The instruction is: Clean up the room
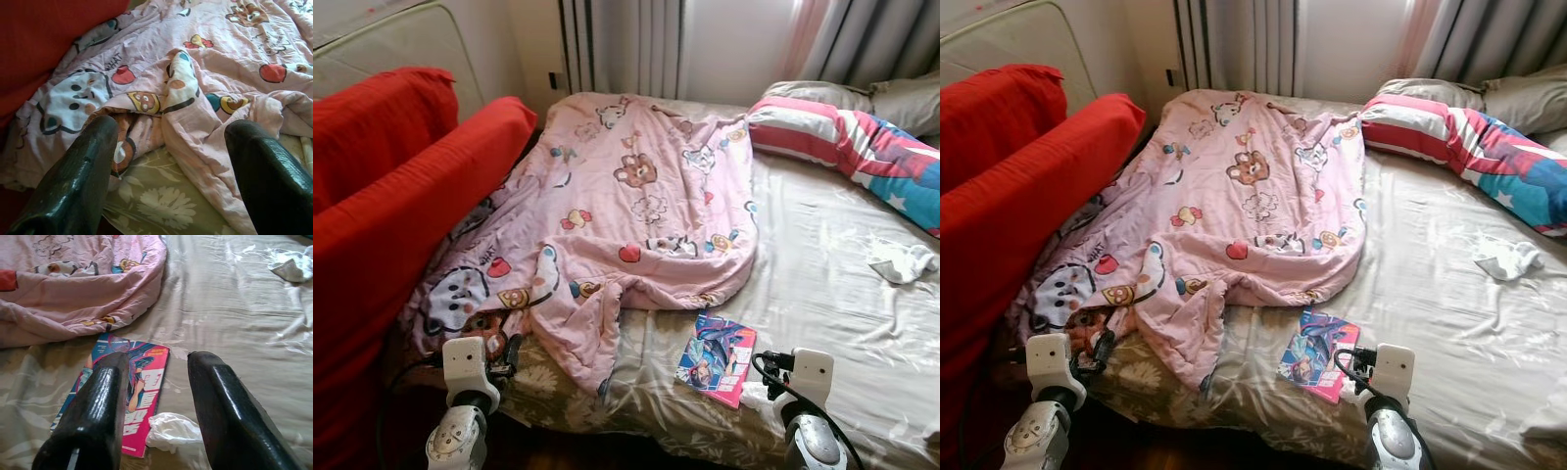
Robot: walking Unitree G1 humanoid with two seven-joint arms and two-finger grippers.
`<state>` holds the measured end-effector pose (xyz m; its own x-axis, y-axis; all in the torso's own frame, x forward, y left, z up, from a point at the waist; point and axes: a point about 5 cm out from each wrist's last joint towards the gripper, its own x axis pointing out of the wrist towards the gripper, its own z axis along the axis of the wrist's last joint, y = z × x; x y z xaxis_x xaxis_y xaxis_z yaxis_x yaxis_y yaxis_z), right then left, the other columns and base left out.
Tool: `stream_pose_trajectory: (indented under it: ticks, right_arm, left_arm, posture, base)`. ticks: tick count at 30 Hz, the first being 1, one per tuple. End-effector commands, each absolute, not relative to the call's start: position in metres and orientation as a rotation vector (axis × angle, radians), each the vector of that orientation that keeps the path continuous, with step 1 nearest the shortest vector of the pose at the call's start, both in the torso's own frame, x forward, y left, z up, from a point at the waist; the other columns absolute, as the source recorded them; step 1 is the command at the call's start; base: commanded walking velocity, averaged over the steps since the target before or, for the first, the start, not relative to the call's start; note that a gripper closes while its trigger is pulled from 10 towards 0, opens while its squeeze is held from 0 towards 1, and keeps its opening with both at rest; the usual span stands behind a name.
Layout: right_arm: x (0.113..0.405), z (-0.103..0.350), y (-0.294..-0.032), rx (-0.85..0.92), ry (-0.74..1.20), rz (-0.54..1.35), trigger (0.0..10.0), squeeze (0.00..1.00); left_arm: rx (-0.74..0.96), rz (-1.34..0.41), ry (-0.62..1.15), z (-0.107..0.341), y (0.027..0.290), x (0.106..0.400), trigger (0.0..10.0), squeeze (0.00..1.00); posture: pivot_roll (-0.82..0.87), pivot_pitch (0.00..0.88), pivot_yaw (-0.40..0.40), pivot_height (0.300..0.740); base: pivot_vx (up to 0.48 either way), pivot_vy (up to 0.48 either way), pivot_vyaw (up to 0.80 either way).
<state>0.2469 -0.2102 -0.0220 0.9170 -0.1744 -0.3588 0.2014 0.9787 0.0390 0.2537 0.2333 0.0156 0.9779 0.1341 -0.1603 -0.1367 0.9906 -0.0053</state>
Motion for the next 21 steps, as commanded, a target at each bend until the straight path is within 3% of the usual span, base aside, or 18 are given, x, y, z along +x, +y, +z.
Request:
stream_pose_trajectory:
  ticks: [1,21]
  right_arm:
    - [0.247,-0.0229,-0.209,0.075,0.374,-0.19,10.0,0.0]
    - [0.2438,-0.0283,-0.206,0.091,0.417,-0.194,10.0,0.0]
  left_arm:
    - [-0.022,0.138,0.162,0.0151,0.2337,0.2518,10.0,0.0]
    - [-0.025,0.137,0.161,0.0174,0.2363,0.252,10.0,0.0]
  posture:
    - [0.0,0.05,0.006,0.681]
    - [0.01,0.073,0.008,0.657]
  base:
    - [0.0,0.0,0.0]
    - [0.0,0.0,0.0]
